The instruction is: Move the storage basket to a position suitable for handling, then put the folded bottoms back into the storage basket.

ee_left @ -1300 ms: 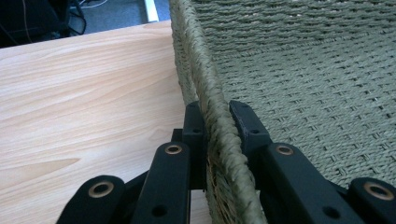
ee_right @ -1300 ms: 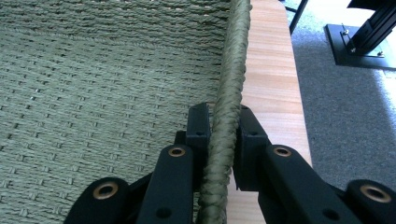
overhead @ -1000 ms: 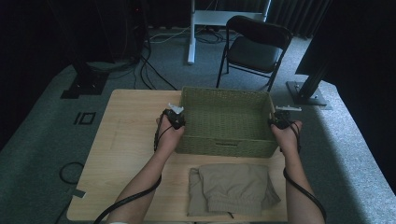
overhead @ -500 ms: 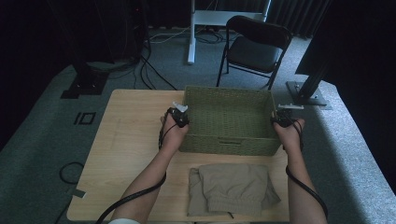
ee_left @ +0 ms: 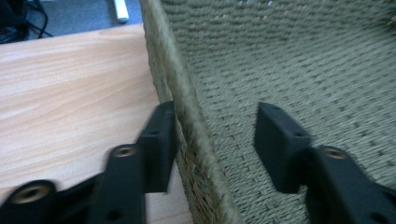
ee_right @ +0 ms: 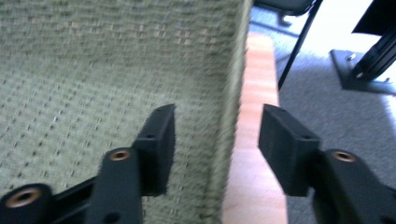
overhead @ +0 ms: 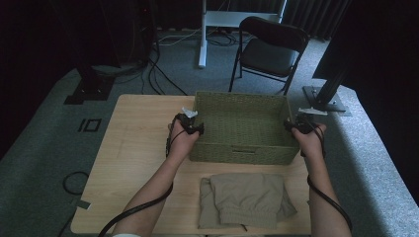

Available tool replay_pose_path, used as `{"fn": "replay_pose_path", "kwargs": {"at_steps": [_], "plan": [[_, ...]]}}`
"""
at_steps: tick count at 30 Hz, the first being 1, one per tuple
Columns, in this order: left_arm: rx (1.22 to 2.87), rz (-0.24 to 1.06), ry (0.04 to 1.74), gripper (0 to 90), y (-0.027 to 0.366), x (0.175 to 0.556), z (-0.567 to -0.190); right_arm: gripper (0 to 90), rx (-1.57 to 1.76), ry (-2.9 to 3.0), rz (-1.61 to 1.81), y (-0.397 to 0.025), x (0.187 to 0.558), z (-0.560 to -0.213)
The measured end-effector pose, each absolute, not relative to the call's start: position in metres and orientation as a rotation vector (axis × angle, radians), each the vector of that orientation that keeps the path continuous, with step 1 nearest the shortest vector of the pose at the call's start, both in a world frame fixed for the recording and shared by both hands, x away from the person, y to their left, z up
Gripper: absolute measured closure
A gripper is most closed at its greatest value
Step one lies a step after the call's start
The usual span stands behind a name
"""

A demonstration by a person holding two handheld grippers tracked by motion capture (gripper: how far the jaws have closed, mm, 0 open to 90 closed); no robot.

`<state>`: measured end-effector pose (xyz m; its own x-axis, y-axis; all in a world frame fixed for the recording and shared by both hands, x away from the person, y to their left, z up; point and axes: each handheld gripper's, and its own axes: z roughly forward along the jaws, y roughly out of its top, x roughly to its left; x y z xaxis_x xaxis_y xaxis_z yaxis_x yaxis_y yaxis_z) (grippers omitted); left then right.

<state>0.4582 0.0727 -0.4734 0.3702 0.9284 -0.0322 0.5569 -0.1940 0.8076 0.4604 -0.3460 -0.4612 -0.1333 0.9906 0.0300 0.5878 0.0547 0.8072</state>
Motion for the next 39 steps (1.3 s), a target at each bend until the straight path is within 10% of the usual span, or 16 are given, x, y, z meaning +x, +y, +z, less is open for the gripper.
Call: {"fn": "replay_pose_path", "kwargs": {"at_steps": [3,13,39], "plan": [[1.846,0.641,1.258,38.2,0.077,0.454,-0.461,23.3,1.53,1.753,0.993,-0.347,0.459,-0.457],[1.835,0.736,1.037,18.7,0.075,0.435,-0.429,23.1,1.509,1.74,1.164,-0.337,0.44,-0.438],[1.931,0.489,0.859,18.6,0.068,0.352,-0.428,12.6,1.236,1.891,1.243,-0.299,0.354,-0.421]]}}
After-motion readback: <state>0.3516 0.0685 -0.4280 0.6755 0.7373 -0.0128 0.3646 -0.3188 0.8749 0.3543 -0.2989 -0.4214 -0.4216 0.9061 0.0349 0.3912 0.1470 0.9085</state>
